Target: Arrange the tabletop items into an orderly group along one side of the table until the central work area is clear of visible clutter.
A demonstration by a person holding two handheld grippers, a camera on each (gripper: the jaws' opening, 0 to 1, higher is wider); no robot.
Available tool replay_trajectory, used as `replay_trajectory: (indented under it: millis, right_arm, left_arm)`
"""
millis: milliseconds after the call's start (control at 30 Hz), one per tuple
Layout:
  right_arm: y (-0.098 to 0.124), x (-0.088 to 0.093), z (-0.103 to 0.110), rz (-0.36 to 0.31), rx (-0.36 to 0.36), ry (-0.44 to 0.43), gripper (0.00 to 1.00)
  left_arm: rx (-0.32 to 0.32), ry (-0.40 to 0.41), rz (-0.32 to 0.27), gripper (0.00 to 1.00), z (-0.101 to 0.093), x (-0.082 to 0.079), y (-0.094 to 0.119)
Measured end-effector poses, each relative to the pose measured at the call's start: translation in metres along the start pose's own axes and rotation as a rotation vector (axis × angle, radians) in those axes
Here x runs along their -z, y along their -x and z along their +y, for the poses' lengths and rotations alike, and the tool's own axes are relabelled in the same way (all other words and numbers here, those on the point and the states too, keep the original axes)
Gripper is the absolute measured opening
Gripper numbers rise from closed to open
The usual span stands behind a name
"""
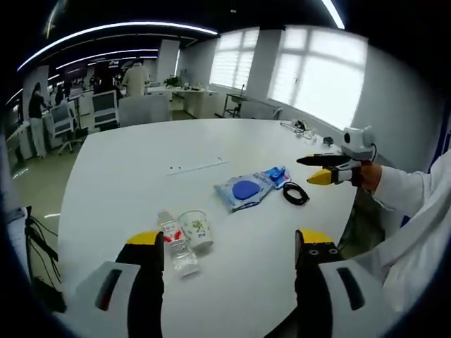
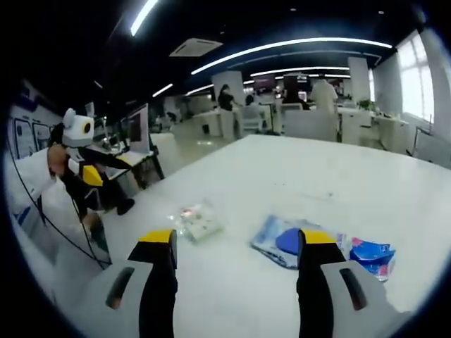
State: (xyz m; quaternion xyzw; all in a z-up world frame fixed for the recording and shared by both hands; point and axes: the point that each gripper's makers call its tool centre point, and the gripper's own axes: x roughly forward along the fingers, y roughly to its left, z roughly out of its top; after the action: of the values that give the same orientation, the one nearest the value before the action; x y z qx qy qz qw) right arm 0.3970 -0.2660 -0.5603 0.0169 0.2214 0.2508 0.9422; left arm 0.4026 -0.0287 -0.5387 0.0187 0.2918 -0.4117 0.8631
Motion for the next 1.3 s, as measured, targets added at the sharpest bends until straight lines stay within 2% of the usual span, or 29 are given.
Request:
replay_trajectory:
  millis: [200, 433, 667, 900, 1300]
  right_arm:
    - [-0.016, -0.001, 0.024, 0.02, -0.058, 0.022, 0.68]
    - [-0.042, -0.003, 0.042, 0.053, -0.128, 0.058, 0.68]
    - [-0.071, -0.008, 0.05, 0.083, -0.186, 0.091, 0.68]
    - [-0.107, -0.008, 0.056, 0.121, -0.257, 0.132, 0.67]
    - [-0.163, 0.0, 0.058, 0.19, -0.348, 0.17, 0.66]
  left_arm:
    - [-0.008, 0.029, -0.014, 0.77, 0.008, 0.007, 0.011]
    - [-0.02, 0.049, -0.017, 0.77, 0.019, 0.014, 0.018]
    - [-0.028, 0.065, -0.01, 0.77, 0.032, 0.022, 0.021]
    - [-0.018, 0.103, -0.028, 0.76, 0.04, 0.027, 0.019]
    - [-0.029, 0.161, -0.04, 0.76, 0.063, 0.036, 0.01]
